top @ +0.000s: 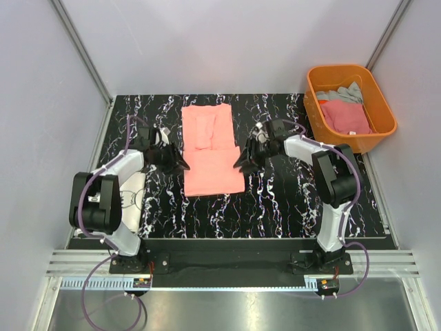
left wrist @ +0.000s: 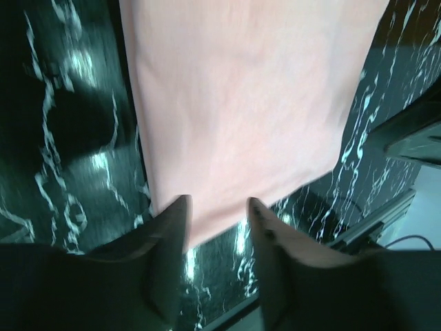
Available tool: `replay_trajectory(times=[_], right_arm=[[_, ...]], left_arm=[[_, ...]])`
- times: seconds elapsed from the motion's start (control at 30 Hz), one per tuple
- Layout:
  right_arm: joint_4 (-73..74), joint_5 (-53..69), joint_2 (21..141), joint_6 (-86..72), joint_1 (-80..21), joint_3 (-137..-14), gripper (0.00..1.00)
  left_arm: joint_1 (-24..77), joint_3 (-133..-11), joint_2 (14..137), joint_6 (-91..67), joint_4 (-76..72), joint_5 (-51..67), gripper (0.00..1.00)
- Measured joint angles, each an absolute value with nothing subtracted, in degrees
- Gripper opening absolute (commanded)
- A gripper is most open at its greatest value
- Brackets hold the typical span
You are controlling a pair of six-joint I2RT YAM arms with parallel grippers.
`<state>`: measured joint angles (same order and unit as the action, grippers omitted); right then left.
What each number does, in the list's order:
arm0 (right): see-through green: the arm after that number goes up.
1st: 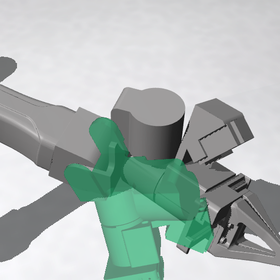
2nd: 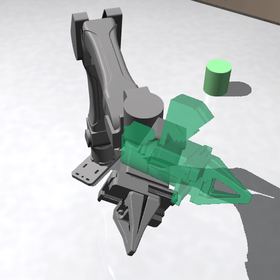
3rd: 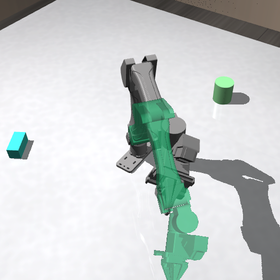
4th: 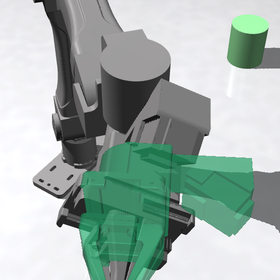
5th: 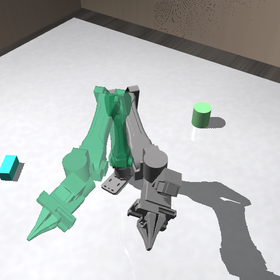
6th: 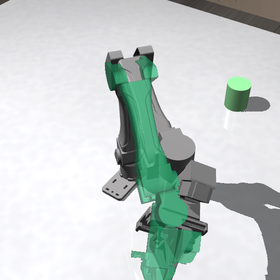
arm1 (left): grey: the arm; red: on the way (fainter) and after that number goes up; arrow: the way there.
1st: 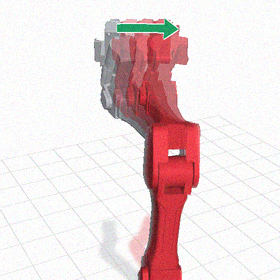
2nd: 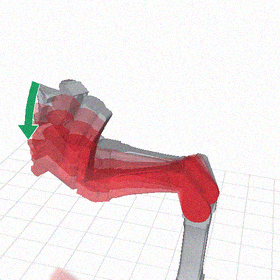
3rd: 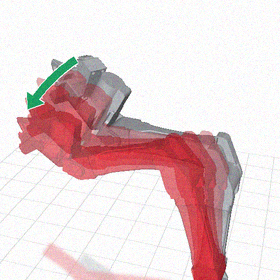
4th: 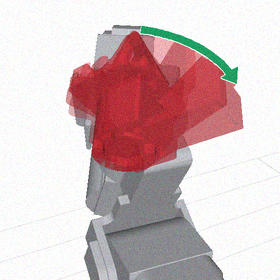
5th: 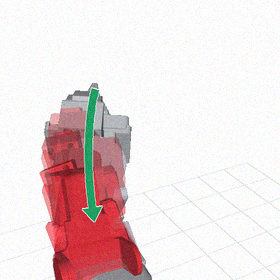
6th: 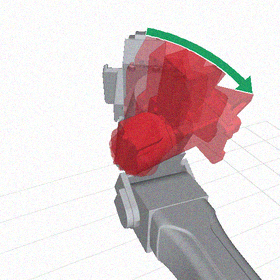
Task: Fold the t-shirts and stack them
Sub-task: Fold the tshirt
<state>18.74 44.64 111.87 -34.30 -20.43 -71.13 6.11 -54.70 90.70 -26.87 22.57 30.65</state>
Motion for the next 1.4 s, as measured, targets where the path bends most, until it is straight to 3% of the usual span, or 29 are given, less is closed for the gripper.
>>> replay_trajectory(times=[0.13,0.2,0.3,0.37,0.4,0.47,0.53,0.7,1.23,1.4], right_arm=[[19.11,44.18,116.53,-34.54,-17.76,-81.52,0.44],[18.94,44.01,118.65,-34.92,-16.29,-84.79,0.52],[19.66,44.03,121.36,-35.09,-14.04,-87.99,0.56],[20.34,44.05,123.55,-34.81,-12.73,-90.17,0.49],[20.75,44.07,124.64,-34.61,-12.19,-91.07,0.38],[21.34,44.21,126.54,-34.3,-11.66,-92.71,0.33],[21.78,44.4,128.51,-34.3,-11.62,-94.13,0.39],[22.72,44.8,131.41,-33.23,-12.01,-95.35,0.56],[23.33,46.78,135.74,-32.88,-13.65,-100.64,0.52],[23.4,47.2,136.38,-33.34,-14.66,-101.91,0.46]], left_arm=[[5.37,-59.42,96.66,-28.1,20.71,31.42,0.41],[5.17,-61.56,99.44,-29.15,20.05,31.97,0.51],[4.78,-64.49,102.69,-30.61,19.4,32.25,0.52],[4.45,-65.67,103.72,-31.03,19.53,32.25,0.49],[4.21,-66.17,104.09,-31.2,19.46,32.29,0.46],[3.64,-66.96,104.92,-31.53,19.35,32.49,0.39],[3.29,-67.42,106.21,-31.81,18.76,32.86,0.39],[2.72,-67.53,109.45,-32.6,18.0,33.1,0.52],[1.72,-69.12,109.67,-33.1,18.39,32.97,0.56],[1.21,-69.89,109.56,-32.97,18.74,32.6,0.61]])
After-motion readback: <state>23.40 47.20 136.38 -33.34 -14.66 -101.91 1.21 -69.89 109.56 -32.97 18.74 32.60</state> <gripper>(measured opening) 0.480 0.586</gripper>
